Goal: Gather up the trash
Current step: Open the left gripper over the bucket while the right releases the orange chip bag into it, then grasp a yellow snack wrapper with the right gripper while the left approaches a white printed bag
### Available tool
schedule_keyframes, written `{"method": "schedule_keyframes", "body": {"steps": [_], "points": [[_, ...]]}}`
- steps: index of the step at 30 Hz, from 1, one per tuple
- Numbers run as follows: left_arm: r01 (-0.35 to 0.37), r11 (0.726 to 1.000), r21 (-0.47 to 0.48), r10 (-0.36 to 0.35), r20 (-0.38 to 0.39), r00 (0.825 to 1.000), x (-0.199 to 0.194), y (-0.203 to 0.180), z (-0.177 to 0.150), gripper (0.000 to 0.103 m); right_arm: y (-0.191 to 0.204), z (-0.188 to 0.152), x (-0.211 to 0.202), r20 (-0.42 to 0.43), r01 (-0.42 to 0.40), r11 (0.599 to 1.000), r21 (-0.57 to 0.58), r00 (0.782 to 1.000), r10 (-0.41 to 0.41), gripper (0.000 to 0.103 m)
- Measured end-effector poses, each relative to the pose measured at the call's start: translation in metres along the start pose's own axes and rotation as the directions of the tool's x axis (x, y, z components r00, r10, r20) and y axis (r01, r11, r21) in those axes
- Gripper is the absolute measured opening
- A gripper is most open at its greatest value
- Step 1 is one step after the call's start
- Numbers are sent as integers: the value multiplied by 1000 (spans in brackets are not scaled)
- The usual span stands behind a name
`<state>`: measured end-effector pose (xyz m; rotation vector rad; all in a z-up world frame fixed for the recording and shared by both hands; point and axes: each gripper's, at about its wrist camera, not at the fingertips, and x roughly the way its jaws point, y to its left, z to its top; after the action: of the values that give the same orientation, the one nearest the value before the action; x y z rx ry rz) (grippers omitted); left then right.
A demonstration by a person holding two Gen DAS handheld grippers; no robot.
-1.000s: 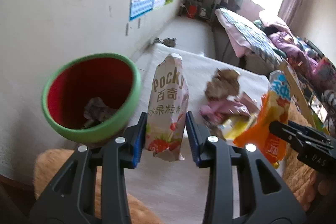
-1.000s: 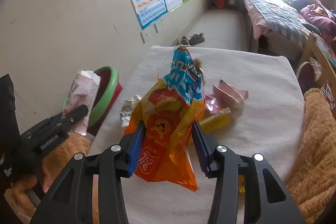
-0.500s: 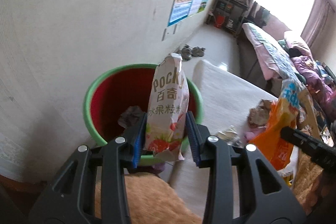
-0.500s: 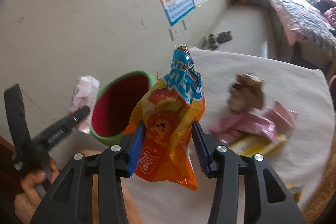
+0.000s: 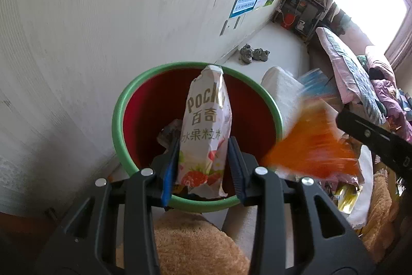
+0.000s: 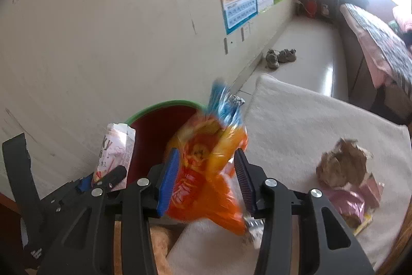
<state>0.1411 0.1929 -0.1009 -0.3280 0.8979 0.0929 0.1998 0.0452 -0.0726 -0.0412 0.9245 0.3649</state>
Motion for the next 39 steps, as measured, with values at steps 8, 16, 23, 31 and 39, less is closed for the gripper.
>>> {"method": "schedule_keyframes", "body": {"steps": [8, 16, 23, 31, 39], "points": [[-5, 1000, -6, 5, -30, 1000, 10, 2, -1, 48, 8, 2, 12, 3, -8, 1000, -19, 1000, 8, 43], [-19, 999, 33, 20, -31, 999, 11, -5, -4, 63, -27, -11, -12, 14, 5, 1000, 17, 1000, -5, 50], [-97, 982, 160, 97, 7, 995, 6, -29, -14, 63, -95, -45, -85, 70, 52, 996, 68, 996, -56, 56], [-84, 970, 227, 87, -5, 996, -1, -72, -32, 63, -195, -132, -147, 6, 220, 946, 239, 974, -228, 68], [132, 967, 217, -93, -180, 979, 11, -136, -92, 63, -258, -199, -132, -194, 258, 862, 437, 963, -190, 70]]}}
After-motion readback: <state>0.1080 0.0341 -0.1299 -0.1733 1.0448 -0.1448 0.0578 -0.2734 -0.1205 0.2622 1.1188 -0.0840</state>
